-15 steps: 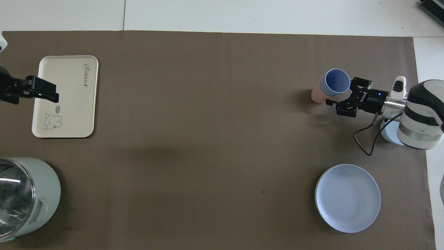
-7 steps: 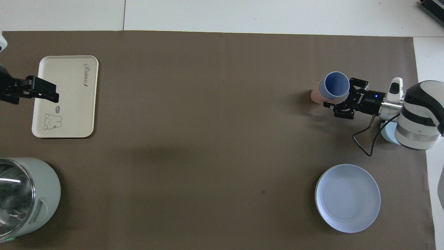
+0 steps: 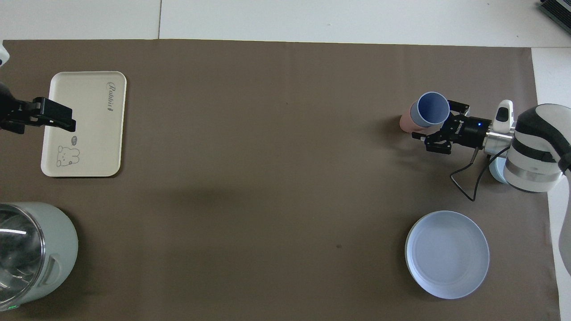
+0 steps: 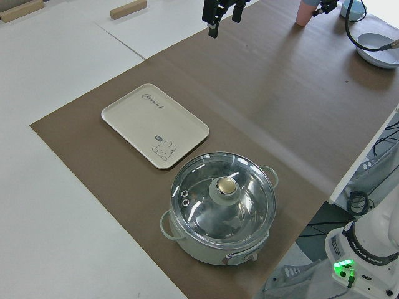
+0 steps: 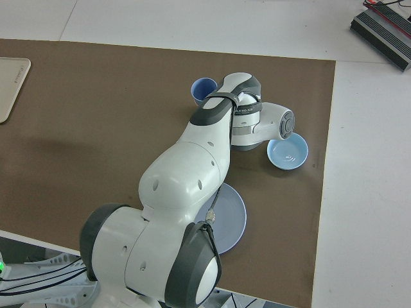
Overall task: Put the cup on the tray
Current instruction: 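Lower the right gripper around the nested cups and close it, then lift the cups with the right gripper while the left gripper reaches over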
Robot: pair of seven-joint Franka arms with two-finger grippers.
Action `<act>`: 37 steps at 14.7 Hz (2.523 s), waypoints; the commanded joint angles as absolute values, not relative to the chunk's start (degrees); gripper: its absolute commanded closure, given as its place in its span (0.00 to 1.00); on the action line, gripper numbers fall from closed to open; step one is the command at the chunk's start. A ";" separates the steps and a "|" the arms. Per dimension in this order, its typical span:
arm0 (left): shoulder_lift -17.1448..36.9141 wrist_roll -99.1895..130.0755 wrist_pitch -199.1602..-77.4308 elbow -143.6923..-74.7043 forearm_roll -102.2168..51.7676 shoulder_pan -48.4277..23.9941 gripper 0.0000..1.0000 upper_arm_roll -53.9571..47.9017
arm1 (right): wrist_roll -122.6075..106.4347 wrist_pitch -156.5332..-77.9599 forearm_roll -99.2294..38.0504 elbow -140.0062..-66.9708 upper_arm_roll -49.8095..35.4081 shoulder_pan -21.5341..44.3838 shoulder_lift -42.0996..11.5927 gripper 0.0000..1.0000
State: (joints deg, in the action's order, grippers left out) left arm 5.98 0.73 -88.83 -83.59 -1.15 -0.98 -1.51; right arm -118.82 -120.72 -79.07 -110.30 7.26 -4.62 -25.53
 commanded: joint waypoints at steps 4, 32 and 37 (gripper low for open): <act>4.22 0.18 -89.65 -85.69 -0.88 -0.62 0.00 -1.58 | -121.90 -120.41 -82.09 -111.36 7.47 -4.13 -24.96 0.00; 5.97 11.04 -97.89 -84.64 -12.37 -5.52 0.00 -2.90 | -43.46 -162.69 -50.06 -109.78 8.00 33.39 -14.94 1.00; 19.49 30.64 -105.36 -71.75 -13.27 -13.96 0.01 -2.90 | -12.98 -157.26 -18.26 -107.76 7.91 35.07 -15.03 1.00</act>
State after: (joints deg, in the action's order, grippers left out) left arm 12.27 24.05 -103.70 -80.21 -12.61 -11.14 -3.62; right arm -22.80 -160.87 -28.03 -109.14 7.48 34.93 -15.42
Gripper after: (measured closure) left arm 0.004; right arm 0.159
